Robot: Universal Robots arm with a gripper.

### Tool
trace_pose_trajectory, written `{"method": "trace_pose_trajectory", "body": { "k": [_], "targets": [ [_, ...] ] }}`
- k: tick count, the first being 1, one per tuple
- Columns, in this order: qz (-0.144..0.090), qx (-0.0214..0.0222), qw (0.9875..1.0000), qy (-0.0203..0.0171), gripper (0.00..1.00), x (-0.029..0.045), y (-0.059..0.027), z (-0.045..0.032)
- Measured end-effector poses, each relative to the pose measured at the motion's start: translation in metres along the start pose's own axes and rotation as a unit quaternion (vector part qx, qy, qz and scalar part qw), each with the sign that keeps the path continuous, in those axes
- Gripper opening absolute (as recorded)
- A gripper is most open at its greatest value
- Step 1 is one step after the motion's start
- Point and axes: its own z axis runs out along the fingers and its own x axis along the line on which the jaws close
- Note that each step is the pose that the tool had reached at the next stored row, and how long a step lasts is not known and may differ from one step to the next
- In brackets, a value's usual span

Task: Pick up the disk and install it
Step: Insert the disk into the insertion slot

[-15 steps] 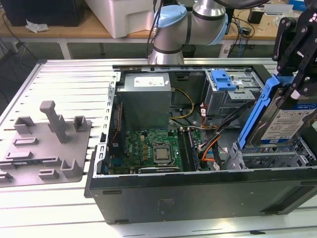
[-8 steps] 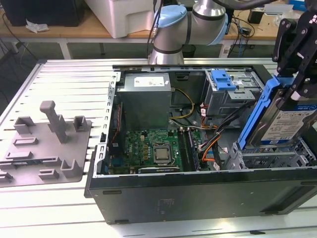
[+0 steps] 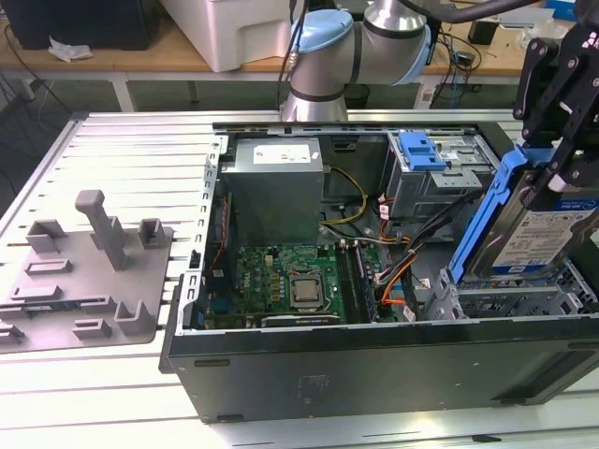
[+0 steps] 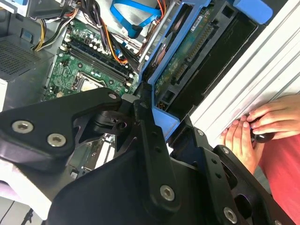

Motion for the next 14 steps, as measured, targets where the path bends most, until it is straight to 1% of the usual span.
{"method": "trace_pose_trajectory", "body": {
  "k": [14],
  "targets": [
    [0.0, 0.0, 1.0, 0.0001, 0.37, 0.0, -0.0002, 0.0045]
  ]
}}
